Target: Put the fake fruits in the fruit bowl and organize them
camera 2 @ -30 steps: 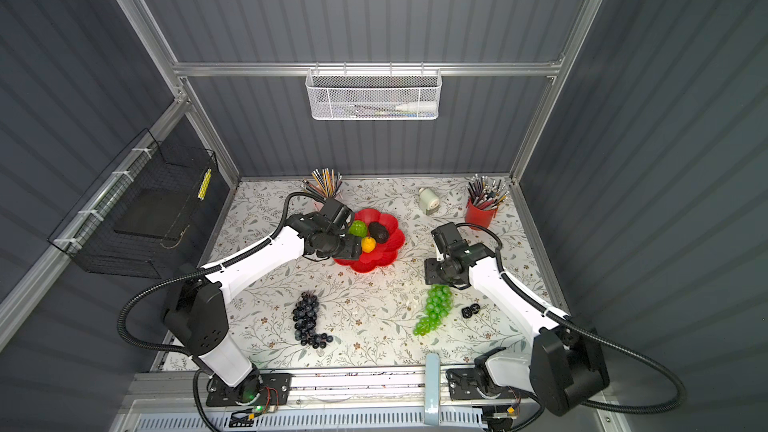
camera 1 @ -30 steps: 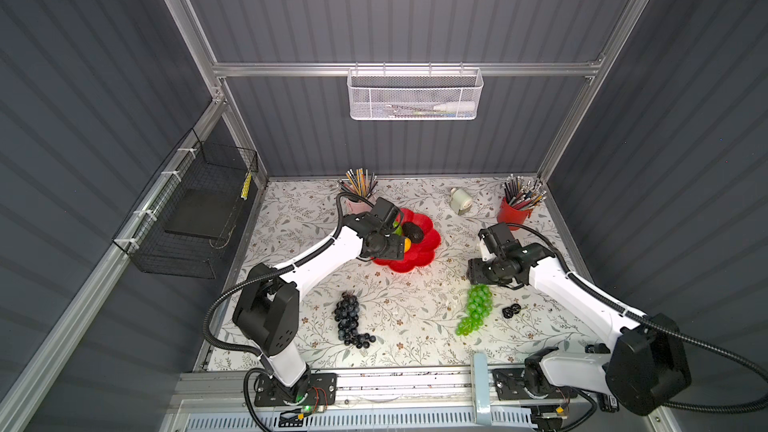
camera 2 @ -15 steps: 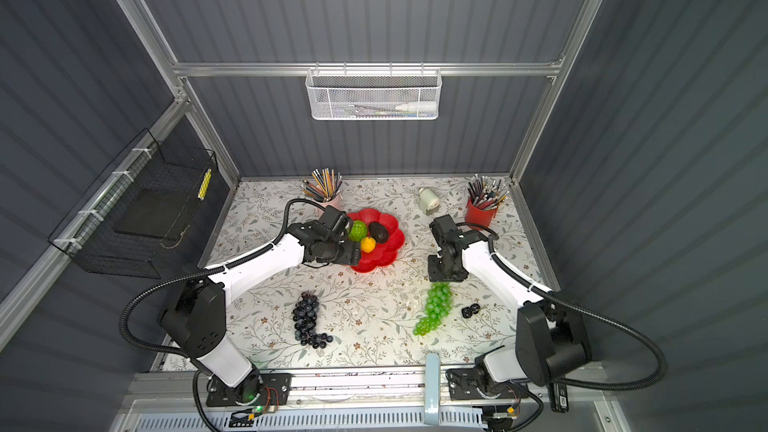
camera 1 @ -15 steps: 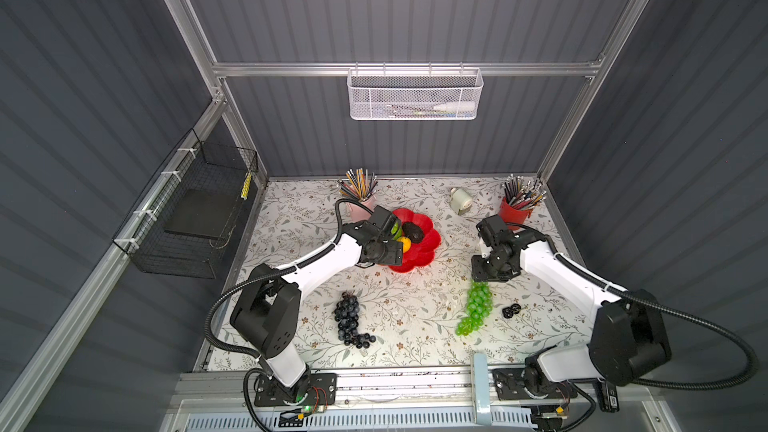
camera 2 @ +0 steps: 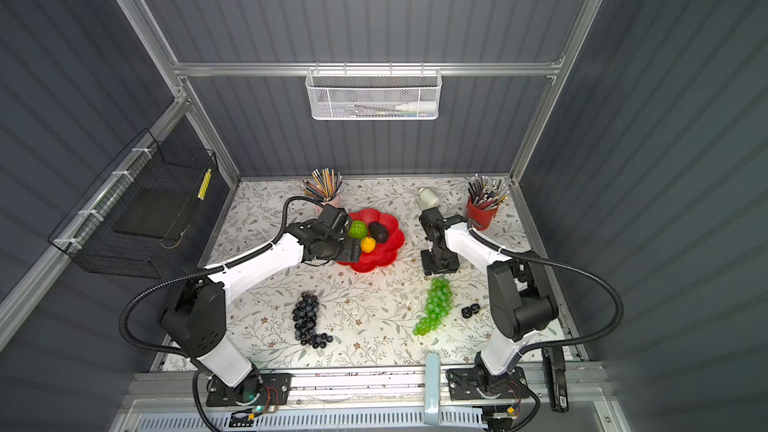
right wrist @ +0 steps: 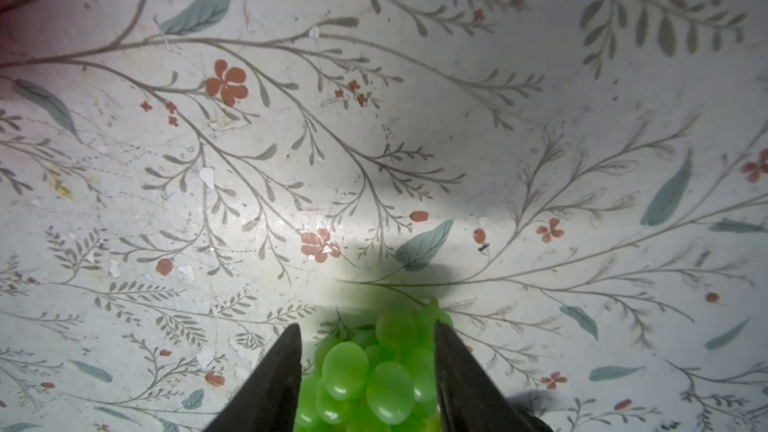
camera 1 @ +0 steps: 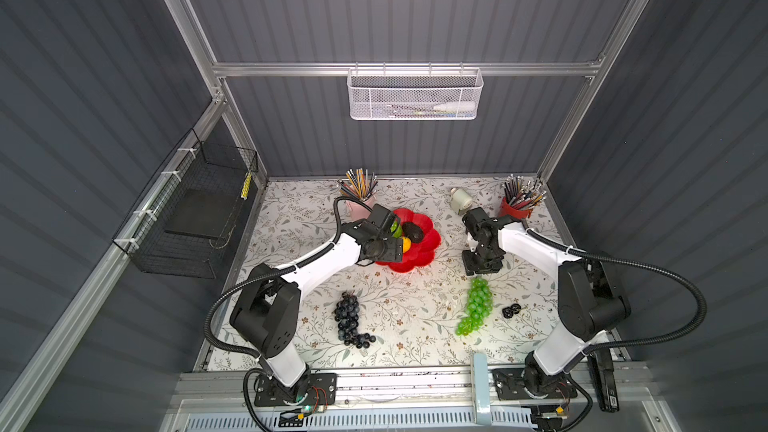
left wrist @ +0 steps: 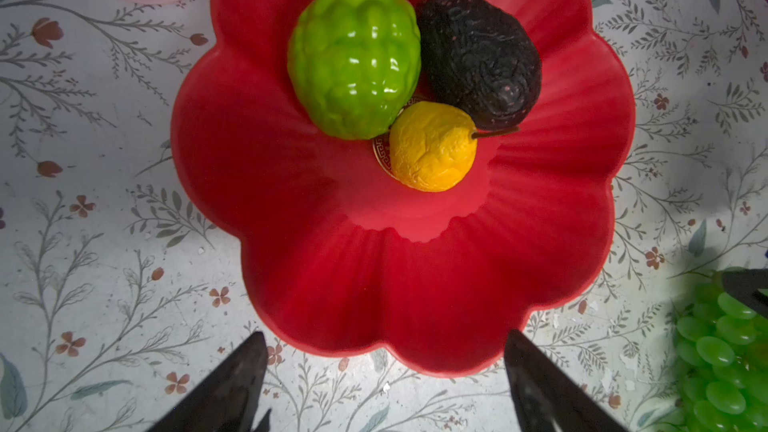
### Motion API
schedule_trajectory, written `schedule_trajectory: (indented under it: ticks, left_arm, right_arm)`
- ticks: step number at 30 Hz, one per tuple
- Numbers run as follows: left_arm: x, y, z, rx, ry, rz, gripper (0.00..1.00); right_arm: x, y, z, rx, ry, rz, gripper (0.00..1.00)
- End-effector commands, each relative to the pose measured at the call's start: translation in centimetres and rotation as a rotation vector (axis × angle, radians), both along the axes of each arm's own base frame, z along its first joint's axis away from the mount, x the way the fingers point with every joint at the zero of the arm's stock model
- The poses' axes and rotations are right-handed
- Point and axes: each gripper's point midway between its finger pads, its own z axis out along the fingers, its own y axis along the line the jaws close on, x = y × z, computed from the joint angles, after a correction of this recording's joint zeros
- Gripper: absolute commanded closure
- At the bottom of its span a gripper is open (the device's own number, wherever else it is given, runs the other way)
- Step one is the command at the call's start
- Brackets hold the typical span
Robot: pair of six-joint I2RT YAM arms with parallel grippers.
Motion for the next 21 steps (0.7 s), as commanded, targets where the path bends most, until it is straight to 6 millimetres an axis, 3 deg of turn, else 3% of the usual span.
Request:
schedule_trajectory:
  ticks: [1, 7, 17, 21]
  left_arm:
    - [0.2, 0.6, -0.5, 0.011, -0.004, 0.010, 0.10]
    - [0.3, 0.9, -0.5, 0.003, -0.010, 0.021, 0.10]
    - [0.3, 1.1, -0.2, -0.007, -0.015, 0.032, 0.10]
    - [0.3, 0.9, -0.2, -0.014, -0.013, 0.032, 0.10]
  right_arm:
    - [-0.3, -0.4, -0.4, -0.023, 0.035, 0.010, 0.52]
    - [-0.2, -0.9, -1.7, -0.060, 0.054, 0.028, 0.56]
    - [0.1, -1.0, -1.6, -0.056, 0.010, 0.025, 0.89]
    - [-0.1, -1.2, -1.1, -0.052, -0.015, 0.017, 0.95]
